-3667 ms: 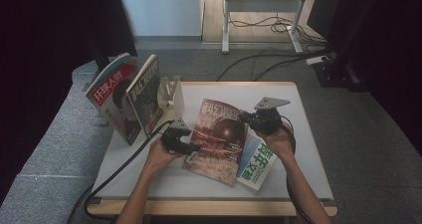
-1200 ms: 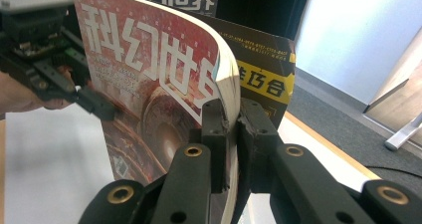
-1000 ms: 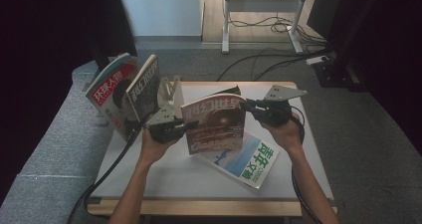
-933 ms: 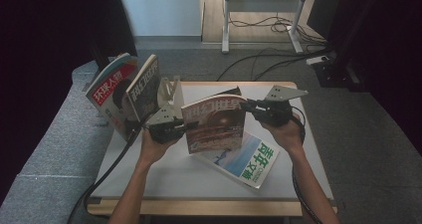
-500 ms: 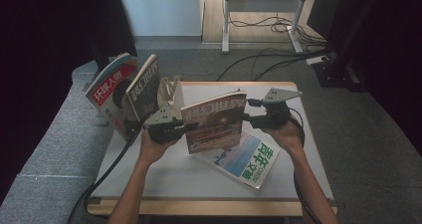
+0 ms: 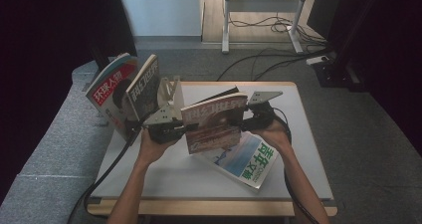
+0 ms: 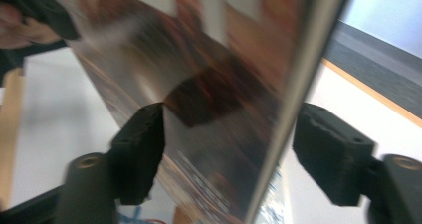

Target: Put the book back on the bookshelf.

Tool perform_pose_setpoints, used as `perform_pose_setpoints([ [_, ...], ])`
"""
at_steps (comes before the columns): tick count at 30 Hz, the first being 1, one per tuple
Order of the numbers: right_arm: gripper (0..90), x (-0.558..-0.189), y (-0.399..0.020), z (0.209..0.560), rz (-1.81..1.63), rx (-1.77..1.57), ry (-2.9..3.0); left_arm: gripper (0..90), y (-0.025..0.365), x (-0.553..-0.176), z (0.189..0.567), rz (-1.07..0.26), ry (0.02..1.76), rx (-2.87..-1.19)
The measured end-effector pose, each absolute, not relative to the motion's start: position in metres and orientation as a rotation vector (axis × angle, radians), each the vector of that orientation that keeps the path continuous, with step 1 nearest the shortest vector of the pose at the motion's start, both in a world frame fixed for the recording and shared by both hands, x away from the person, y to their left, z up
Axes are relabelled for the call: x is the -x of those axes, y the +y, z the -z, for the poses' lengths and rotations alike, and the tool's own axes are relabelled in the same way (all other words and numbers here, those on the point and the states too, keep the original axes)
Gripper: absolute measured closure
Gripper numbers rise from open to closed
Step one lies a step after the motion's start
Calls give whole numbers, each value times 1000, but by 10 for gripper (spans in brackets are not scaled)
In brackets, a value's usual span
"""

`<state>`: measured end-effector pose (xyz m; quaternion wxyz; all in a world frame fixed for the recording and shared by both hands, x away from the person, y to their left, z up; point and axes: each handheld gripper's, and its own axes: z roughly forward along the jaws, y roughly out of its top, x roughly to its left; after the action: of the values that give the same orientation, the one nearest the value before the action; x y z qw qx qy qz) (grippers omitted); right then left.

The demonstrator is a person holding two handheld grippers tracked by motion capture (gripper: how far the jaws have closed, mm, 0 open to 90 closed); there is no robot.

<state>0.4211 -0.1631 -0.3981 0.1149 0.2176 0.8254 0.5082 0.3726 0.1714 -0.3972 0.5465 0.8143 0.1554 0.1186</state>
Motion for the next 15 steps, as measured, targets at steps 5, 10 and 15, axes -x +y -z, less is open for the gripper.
perform_pose_setpoints([
  [5,385,-419,-163,387,-1542,-622,2399,836,172,-373,397,-284,376,-1931],
  [10,460,-416,-170,379,-1603,-626,2355,836,171,-374,397,-291,389,-1927],
  [15,536,-411,-175,370,-1612,-625,2318,835,171,-374,397,-293,392,-1927],
])
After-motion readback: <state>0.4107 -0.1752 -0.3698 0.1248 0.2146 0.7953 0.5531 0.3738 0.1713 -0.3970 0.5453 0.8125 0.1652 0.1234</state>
